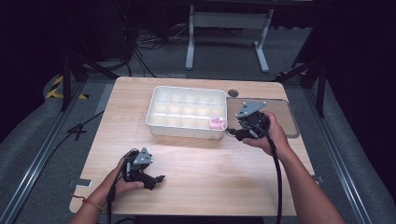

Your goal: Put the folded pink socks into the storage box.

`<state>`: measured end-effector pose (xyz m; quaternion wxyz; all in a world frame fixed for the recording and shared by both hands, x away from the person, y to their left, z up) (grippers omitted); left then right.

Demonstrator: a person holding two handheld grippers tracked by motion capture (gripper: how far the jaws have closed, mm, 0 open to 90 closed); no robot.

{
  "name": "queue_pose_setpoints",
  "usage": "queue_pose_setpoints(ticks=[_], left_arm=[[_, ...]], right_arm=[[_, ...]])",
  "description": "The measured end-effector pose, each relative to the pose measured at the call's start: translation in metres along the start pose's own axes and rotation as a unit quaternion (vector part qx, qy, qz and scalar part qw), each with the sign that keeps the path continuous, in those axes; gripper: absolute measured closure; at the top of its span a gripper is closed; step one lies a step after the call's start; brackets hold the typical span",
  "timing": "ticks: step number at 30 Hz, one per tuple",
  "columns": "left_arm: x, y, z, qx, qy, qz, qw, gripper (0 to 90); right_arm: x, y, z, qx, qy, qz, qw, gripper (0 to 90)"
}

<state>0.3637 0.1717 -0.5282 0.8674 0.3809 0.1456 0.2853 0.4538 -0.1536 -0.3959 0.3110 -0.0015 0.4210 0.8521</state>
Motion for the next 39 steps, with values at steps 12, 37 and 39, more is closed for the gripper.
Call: queue_pose_setpoints(ticks=[12,37,39], left_arm=[[0.0,0.0,0.0,0.0,0.0,0.0,1.0,4.0],[0.0,0.0,0.0,0.001,-0.001,0.001,1.0,3.4],[0.0,0.0,0.0,0.001,0.0,0.001,1.0,3.5]], right_arm=[[0.017,0.015,-0.023,0.011,0.024,0.003,0.9997,40.1],[0.04,0.012,-0.118,0.001,-0.016,-0.006,0.9999,32.5],[0.04,0.011,-0.127,-0.007,-0.03,-0.001,0.9995,32.4]])
Point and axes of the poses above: each handheld gripper's, and its own axes: y roughly backward along the jaws, z roughly out of its top, x roughly to its left, the point moved 6 cm from there along -y, roughly forward along the jaws, and after that the axes turned 2 degrees about y, right-handed, at the moved point
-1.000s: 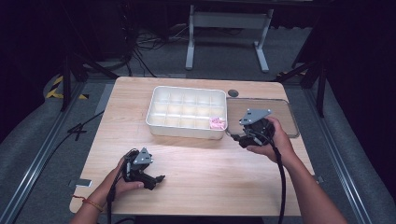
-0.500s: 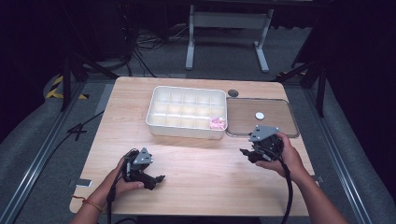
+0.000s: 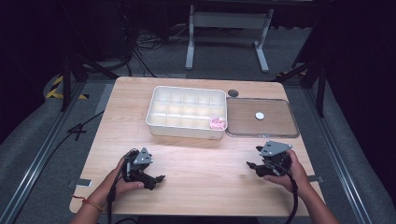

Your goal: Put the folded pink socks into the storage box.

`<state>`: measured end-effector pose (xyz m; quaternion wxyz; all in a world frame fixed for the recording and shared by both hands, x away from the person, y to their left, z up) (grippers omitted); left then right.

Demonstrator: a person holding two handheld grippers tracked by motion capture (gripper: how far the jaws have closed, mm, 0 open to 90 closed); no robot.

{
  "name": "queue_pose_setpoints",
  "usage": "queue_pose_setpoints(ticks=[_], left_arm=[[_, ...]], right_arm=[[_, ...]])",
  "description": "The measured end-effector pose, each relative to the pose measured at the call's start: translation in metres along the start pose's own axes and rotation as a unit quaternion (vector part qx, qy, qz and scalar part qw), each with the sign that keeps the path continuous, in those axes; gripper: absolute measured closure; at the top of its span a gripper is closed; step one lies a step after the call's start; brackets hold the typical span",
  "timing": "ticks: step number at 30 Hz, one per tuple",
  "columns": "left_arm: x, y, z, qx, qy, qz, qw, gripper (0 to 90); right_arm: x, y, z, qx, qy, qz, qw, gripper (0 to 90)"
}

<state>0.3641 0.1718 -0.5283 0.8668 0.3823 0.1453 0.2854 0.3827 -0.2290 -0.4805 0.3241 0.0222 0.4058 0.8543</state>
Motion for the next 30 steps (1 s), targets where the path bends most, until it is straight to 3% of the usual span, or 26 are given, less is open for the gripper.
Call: queue_pose_setpoints(ticks=[8,17,21,24,30], left_arm=[[0.0,0.0,0.0,0.0,0.0,-0.001,1.0,3.1],[0.0,0.0,0.0,0.0,0.0,0.0,1.0,3.0],[0.0,0.0,0.0,0.0,-0.001,0.0,1.0,3.0],[0.0,0.0,0.0,0.0,0.0,0.0,1.0,3.0],[0.0,-0.001,0.0,-0.002,0.001,-0.001,1.0,2.9]], right_arm=[[-0.002,0.006,-0.034,-0.008,-0.051,0.001,0.9987,33.4],[0.003,0.009,-0.061,-0.001,-0.072,0.007,0.9974,32.6],[0.004,0.009,-0.069,-0.012,-0.091,0.015,0.9957,30.9],[0.001,0.006,-0.074,-0.031,-0.128,0.014,0.9912,25.2],[0.0,0.006,-0.075,-0.03,-0.133,0.009,0.9906,23.3]])
Point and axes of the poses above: each handheld gripper's, and its own axes: y roughly backward along the jaws, z roughly out of its top, x roughly to its left, the point moved 6 cm from there along -y, roughly forward along the jaws, and after that the axes turned 2 degrees about y, right-handed, at the moved point
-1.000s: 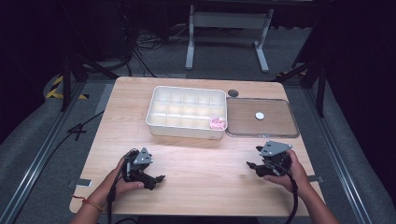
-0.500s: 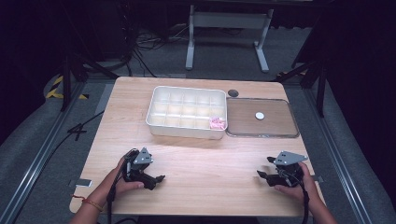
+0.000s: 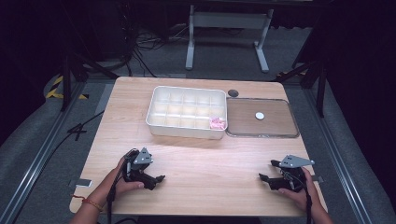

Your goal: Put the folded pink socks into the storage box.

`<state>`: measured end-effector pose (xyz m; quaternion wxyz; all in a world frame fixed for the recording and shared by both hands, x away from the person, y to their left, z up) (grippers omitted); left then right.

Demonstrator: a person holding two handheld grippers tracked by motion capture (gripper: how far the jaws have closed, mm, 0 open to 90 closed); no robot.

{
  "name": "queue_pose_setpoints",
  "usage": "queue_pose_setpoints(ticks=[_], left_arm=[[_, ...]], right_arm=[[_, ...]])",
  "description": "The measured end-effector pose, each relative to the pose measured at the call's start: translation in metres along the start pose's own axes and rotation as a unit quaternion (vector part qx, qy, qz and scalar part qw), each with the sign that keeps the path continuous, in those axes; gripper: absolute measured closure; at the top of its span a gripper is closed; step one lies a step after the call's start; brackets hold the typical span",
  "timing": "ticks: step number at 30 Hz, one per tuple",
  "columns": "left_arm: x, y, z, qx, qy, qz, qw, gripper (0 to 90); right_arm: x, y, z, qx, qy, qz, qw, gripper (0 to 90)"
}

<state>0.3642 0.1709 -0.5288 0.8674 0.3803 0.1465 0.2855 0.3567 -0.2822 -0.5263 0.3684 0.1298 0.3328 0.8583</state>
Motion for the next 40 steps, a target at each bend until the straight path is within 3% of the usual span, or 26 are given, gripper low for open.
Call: queue_pose_setpoints(ticks=[40], left_arm=[[0.0001,-0.0017,0.0014,0.004,0.002,0.004,1.0,0.4]], right_arm=[[-0.0004,-0.0003,0.0001,0.002,-0.001,0.0,1.0,22.3]])
Point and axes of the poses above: each handheld gripper's, and its own axes: y roughly backward along the jaws, z roughly out of its top, x roughly to its left, the point moved 6 cm from there along -y, roughly forward along the jaws, and after that the axes turned 2 degrees about y, right-handed, at the moved point
